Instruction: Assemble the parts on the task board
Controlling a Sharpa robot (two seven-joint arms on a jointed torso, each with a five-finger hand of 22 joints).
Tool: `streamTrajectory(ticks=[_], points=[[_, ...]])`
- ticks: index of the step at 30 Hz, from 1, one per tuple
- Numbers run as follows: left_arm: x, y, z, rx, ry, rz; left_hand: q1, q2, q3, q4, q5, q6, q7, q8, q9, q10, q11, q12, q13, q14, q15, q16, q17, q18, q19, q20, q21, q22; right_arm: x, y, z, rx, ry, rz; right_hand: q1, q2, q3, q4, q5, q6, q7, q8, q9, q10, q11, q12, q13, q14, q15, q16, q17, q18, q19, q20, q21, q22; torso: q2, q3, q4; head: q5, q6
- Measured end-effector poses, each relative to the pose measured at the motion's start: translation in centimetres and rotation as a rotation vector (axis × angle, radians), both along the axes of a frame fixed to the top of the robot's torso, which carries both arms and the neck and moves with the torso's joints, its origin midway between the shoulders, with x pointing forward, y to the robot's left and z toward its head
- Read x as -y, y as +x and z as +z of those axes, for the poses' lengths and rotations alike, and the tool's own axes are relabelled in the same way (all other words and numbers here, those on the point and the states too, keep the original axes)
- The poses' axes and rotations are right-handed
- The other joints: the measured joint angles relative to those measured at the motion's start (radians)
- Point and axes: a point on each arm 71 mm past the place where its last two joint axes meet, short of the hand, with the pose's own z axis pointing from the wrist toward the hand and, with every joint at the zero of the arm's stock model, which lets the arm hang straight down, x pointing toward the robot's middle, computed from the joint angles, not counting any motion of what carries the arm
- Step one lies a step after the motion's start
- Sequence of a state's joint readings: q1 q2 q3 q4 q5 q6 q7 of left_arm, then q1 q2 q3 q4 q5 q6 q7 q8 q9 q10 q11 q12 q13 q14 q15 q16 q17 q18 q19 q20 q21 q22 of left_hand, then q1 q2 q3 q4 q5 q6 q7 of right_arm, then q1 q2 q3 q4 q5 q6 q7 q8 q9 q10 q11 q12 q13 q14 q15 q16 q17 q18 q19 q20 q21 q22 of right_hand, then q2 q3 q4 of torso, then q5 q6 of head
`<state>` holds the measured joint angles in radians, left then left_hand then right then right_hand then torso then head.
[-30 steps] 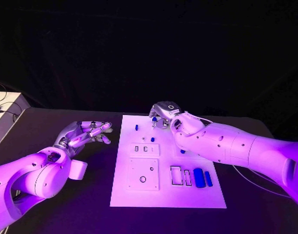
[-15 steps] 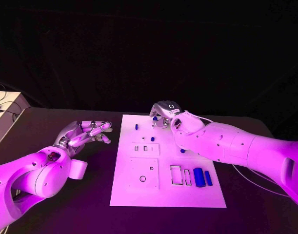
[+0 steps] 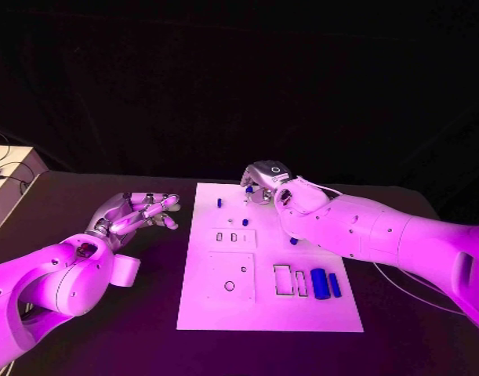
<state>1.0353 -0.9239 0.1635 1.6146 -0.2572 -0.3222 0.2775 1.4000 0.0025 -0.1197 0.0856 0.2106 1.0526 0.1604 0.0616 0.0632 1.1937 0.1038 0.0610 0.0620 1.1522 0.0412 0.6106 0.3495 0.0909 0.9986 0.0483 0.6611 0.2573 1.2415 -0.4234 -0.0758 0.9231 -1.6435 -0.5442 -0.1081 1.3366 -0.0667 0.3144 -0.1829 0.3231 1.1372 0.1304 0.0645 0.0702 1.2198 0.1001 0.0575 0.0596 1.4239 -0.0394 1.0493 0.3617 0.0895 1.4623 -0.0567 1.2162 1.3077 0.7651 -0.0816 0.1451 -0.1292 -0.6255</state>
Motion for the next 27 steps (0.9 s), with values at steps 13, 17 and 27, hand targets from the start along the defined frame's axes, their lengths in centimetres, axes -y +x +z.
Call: streamTrajectory(ticks=[13, 17, 27], points=[[-0.04, 0.0, 0.0, 0.0, 0.001, 0.001, 0.0, 0.0, 0.0, 0.0, 0.0, 0.0, 0.0, 0.0, 0.0, 0.0, 0.0, 0.0, 0.0, 0.0, 0.0, 0.0, 0.0, 0.0, 0.0, 0.0, 0.0, -0.002, 0.2, 0.09, -0.08, -0.007, 0.006, -0.002, 0.047, -0.064, -0.183, 0.149, -0.049, -0.076, -0.006, 0.0, 0.002, -0.169, 0.007, 0.006, 0.002, 0.0, 0.022, -0.003, -0.01, 0.017, 0.004, 0.014, -0.027, 0.0, 0.0, -0.0012, 0.0012, -0.001, -0.003], [-0.05, 0.0, 0.0, 0.0, 0.001, 0.001, 0.0, 0.0, 0.0, 0.0, 0.0, 0.0, 0.0, 0.0, 0.0, 0.0, 0.0, 0.0, 0.0, 0.0, 0.0, 0.0, 0.0, 0.0, 0.0, 0.0, 0.0, -0.002, 0.31, 0.1, -0.09, -0.009, 0.007, -0.001, 0.053, -0.07, -0.186, 0.17, -0.042, -0.076, -0.006, 0.0, 0.002, -0.173, 0.009, 0.006, 0.002, 0.0, 0.022, -0.003, -0.013, 0.018, 0.004, 0.014, -0.027, 0.0, -0.001, -0.0013, 0.0012, -0.001, -0.003], [-0.15, 0.03, -0.02, -0.001, 0.002, 0.003, 0.0, 0.0, 0.0, 0.0, 0.0, 0.0, 0.0, 0.0, 0.0, 0.0, 0.0, 0.0, 0.0, 0.0, 0.0, 0.0, 0.0, 0.0, 0.0, 0.0, 0.0, -0.002, 0.79, 0.02, -0.07, -0.011, 0.014, -0.002, 0.059, -0.065, -0.18, 0.172, -0.022, -0.073, -0.003, 0.0, 0.002, -0.146, 0.002, 0.006, 0.001, 0.0, 0.021, -0.003, -0.016, 0.018, 0.004, 0.014, -0.027, 0.0, -0.001, -0.0012, 0.0015, -0.001, -0.003]])
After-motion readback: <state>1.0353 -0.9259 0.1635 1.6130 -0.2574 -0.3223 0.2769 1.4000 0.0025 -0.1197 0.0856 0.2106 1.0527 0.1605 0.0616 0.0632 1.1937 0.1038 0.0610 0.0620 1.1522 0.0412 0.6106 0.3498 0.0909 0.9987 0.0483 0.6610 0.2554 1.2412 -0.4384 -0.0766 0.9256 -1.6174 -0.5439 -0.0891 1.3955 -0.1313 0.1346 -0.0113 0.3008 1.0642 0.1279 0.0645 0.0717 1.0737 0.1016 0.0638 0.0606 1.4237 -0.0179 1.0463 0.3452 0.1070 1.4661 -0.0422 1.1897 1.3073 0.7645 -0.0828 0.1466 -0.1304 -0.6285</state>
